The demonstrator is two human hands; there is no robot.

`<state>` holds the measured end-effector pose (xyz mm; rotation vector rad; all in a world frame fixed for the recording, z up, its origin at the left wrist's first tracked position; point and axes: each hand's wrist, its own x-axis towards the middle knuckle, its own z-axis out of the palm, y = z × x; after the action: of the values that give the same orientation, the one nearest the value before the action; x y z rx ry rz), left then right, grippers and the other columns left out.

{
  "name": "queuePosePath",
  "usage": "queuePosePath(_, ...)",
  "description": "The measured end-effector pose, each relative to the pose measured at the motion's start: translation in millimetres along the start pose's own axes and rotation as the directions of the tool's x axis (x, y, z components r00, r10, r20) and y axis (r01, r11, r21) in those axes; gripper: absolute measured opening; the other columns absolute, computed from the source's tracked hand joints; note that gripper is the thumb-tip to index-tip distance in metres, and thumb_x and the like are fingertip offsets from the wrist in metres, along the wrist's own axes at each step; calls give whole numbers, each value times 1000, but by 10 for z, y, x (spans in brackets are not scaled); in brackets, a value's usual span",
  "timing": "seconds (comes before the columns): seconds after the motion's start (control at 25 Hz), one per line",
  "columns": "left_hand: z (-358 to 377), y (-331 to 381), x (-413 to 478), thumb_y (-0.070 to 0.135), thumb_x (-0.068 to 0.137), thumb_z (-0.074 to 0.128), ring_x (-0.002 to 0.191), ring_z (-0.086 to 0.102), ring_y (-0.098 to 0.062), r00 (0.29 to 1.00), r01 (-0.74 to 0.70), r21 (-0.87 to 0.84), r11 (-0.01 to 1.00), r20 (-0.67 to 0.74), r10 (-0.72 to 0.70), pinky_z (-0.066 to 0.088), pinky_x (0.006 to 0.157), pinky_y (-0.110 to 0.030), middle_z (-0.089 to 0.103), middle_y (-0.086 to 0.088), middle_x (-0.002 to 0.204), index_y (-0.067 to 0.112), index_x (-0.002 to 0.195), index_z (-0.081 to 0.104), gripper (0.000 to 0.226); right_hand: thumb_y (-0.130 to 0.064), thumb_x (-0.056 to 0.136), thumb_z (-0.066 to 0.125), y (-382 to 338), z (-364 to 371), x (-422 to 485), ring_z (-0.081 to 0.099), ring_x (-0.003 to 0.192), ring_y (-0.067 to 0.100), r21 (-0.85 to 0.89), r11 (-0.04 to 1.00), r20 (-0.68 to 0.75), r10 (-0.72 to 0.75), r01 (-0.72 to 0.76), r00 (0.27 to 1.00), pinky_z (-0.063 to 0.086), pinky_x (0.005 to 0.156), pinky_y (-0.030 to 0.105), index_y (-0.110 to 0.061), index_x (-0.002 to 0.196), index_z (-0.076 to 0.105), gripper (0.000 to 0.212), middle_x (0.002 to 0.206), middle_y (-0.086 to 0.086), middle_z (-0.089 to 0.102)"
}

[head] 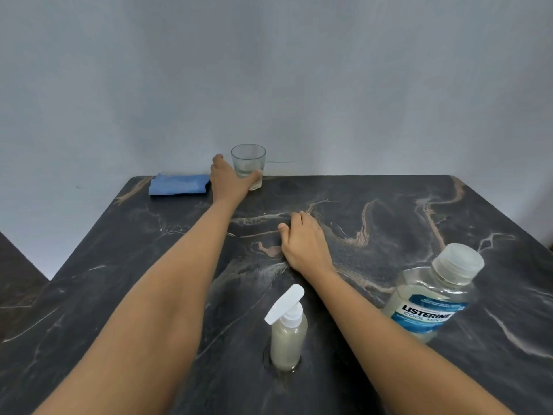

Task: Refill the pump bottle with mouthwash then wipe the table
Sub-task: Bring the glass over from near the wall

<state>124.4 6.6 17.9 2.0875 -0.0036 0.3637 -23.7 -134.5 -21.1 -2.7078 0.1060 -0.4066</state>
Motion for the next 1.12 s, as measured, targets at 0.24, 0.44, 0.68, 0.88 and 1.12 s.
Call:
queuePosePath(0.24,224,8,305,37,64,87,130,41,-31,1000,14,-87,996,21,-12,36,100,-32,39,-16,142,2,142,25,105,-38,100,32,24,41,10,44,119,27,-23,1000,-11,-11,11,1000,35,103,39,-7,116,51,40,124,11,52)
queuePosePath(0.44,350,-41,370,31,66,88,128,44,-29,1000,12,-131,991,-8,-14,40,101,-33,44,-15,139,3,140,29,98,-42,100,31,33,54,19,43,122,26,-41,999,-5,-18,18,1000,34,105,40,-7,117,50,43,126,10,52)
queuePosePath(0.68,320,-79,225,33,69,85,124,47,-27,997,-40,-110,993,-65,33,42,95,-31,49,-12,135,4,135,37,87,-41,99,32,45,36,24,42,124,27,-45,999,0,-12,12,1000,33,106,40,-7,118,50,43,127,11,51)
queuePosePath(0.88,-44,-12,-230,42,63,85,114,51,-15,993,-88,-226,970,-94,68,38,86,-22,55,-1,128,14,130,43,84,-37,100,32,16,11,7,45,118,28,-28,1000,8,-10,10,1000,35,101,40,-6,117,51,40,123,12,53)
queuePosePath(1.12,-686,42,-1149,49,59,85,106,55,-9,995,-57,-243,968,-99,33,39,81,-16,58,11,115,24,123,49,78,-28,101,34,-77,-96,-62,46,115,32,10,999,43,34,-35,998,36,100,41,-2,118,50,36,123,16,52)
